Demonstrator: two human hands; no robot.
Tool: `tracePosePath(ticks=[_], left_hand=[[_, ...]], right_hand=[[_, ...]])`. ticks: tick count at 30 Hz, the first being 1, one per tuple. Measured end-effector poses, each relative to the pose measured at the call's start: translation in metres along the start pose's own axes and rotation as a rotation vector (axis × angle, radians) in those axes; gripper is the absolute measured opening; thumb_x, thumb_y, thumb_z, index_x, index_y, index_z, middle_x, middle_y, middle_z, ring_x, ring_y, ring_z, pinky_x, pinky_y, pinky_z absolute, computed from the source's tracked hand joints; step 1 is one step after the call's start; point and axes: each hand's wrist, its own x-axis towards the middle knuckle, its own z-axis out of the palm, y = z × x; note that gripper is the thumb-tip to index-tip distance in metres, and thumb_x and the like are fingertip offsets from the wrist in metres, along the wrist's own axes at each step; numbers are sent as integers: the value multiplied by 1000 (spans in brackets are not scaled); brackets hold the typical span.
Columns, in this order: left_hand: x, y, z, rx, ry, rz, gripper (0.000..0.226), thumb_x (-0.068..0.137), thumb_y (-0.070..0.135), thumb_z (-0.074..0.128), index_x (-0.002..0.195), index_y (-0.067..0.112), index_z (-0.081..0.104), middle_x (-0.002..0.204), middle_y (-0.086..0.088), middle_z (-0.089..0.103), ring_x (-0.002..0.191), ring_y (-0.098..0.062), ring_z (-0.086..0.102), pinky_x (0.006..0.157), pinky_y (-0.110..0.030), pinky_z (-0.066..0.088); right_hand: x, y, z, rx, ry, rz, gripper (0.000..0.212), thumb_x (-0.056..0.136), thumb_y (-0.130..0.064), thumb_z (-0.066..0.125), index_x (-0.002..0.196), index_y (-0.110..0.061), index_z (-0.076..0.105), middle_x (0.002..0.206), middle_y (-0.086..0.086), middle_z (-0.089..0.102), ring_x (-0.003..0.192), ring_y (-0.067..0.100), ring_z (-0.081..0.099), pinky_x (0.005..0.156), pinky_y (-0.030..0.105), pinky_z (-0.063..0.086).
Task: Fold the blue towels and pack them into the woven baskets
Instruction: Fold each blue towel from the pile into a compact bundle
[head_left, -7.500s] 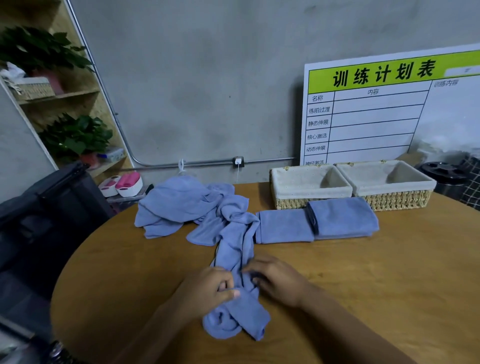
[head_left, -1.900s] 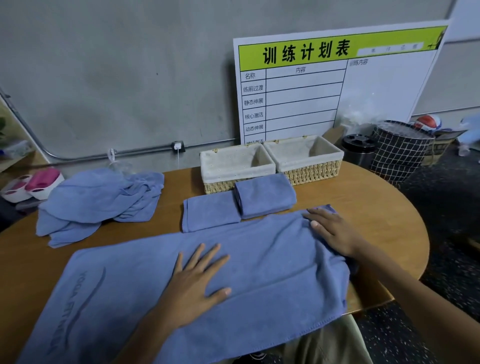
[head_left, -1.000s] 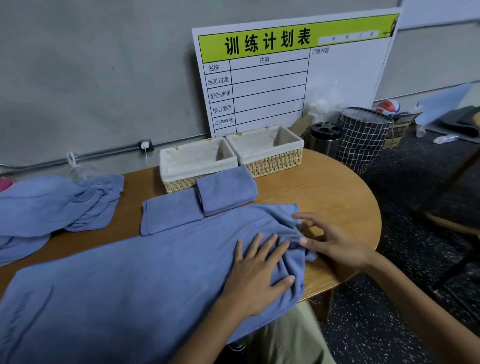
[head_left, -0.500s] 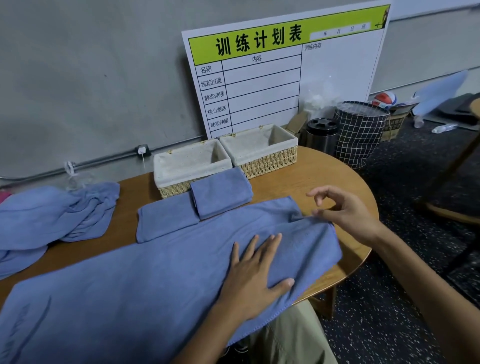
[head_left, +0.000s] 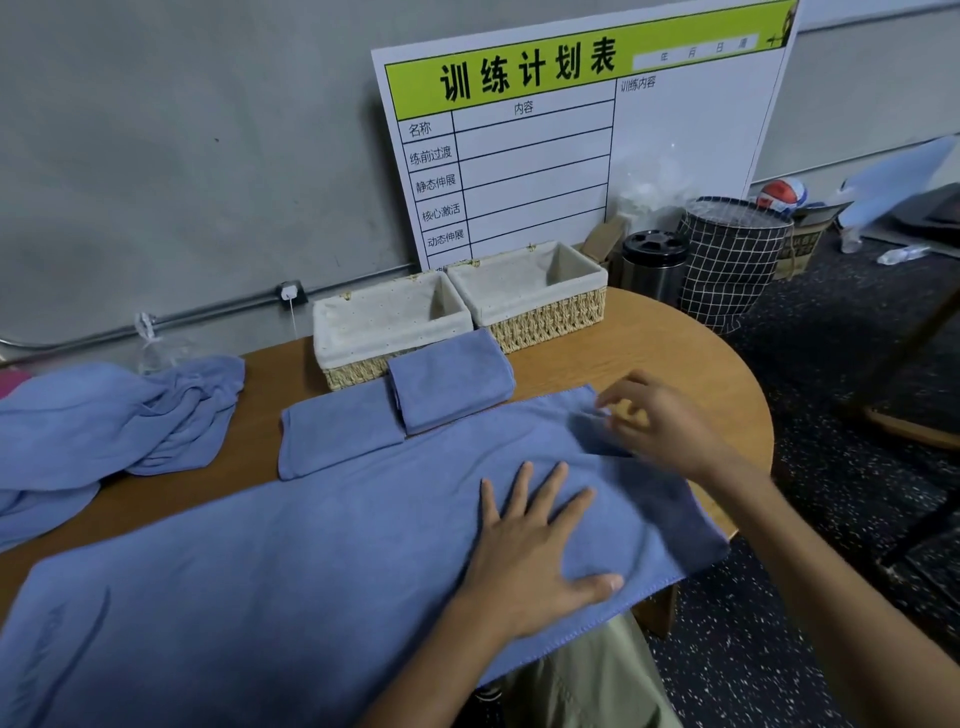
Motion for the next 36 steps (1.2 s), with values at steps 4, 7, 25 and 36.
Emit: tracePosePath(ticks=[4,7,25,36], left_hand=[[-1,5,-2,-7,9,31,87,84,82,38,157,46,8,167,13,-10,153,-21,-16,118,-63,-8],[-21,-17,-11,-51,113,5,84,81,90,20,154,49,16,166,19,-6,154,-16,-4,121,-56,3],[-162,-241,-13,-3,262,-795,87,78,93,18,151,47,33,165,12,20,152,-24,19,114,-65,22],[-252,-276,-11,-73,346,-774,85,83,80,16,151,34,41,163,5,29,152,-24,23,116,-60,20]], right_hand=[[15,-17,50,-123,-235,-104,51,93,-51,40,128,-22,62,136,2,57,124,24,55,99,40,44],[14,-2,59,-253,-271,11,97,78,-86,-3,148,-36,40,161,-9,29,150,16,23,116,40,19],[3,-46,81,-327,-318,35,91,76,-85,-3,154,-45,19,165,-16,7,153,14,3,121,44,9],[2,-42,74,-354,-348,47,97,71,-91,-8,154,-47,15,165,-17,7,153,12,3,122,45,10]])
